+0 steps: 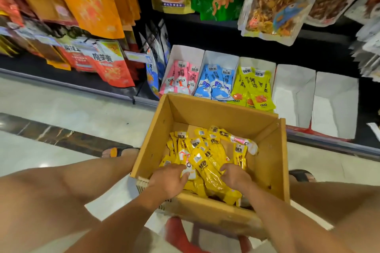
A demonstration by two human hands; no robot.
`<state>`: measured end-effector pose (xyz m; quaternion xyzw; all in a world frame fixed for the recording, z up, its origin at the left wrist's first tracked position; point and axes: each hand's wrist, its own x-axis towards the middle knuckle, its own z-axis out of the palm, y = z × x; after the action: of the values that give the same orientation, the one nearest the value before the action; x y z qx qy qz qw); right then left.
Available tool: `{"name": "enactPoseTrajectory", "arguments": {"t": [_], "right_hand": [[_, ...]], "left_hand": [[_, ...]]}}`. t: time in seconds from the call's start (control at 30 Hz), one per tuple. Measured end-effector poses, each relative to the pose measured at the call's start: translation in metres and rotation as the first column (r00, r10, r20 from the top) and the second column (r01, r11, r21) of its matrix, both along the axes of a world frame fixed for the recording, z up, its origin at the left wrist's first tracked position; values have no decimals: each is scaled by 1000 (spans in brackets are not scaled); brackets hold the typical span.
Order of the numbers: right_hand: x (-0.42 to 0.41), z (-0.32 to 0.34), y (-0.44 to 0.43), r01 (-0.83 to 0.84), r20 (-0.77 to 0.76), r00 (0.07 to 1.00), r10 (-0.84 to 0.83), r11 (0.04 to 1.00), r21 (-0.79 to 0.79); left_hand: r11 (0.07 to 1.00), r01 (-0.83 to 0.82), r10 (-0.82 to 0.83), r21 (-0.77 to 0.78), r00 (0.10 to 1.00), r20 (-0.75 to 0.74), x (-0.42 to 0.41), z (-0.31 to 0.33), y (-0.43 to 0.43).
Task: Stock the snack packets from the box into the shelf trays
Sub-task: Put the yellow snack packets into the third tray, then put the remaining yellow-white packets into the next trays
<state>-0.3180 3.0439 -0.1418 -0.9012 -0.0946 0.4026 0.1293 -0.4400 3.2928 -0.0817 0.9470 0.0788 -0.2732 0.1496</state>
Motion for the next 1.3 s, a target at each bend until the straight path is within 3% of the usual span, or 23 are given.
{"name": "enactPoseTrajectory", "arguments": {"t": [0.23, 0.53, 0.7, 0.8, 0.9, 0.97, 1.03, 1.1, 1.17, 1.3], "right_hand": [[-17, -26, 17, -76, -69, 995, 72, 996, -50], [-6, -42, 26, -30, -99, 995, 21, 996, -87], [-6, -31, 23, 73, -135, 988, -73, 997, -10], [-1, -21, 23, 232, -168, 962, -214, 967, 100], [4, -13, 25, 360, -177, 928, -327, 910, 207], [8, -2, 29, 439, -207, 896, -393, 852, 285], [11, 15, 34, 513, -247, 858, -451, 778, 363], [13, 36, 40, 553, -267, 833, -485, 709, 438], [13, 57, 47, 566, -290, 822, -490, 650, 508], [7, 80, 58, 550, -282, 828, -485, 601, 581]], "left_hand": [[1000, 13, -12, -16, 997, 72, 1, -2, 2], [999, -2, 5, -33, 995, 96, 2, -1, 1], [999, -6, 9, -36, 996, 89, 3, -7, 3], [998, -8, 13, -55, 997, 77, 3, -9, 3], [977, -119, 129, -177, 990, 49, 4, -6, 5], [852, -331, 354, -406, 935, -18, 12, 0, 7], [591, -524, 562, -613, 813, -154, 24, 11, 8], [389, -613, 645, -688, 714, -272, 37, 25, 7], [288, -640, 663, -713, 670, -334, 44, 38, 5], [181, -633, 629, -753, 663, -406, 46, 55, -1]]}}
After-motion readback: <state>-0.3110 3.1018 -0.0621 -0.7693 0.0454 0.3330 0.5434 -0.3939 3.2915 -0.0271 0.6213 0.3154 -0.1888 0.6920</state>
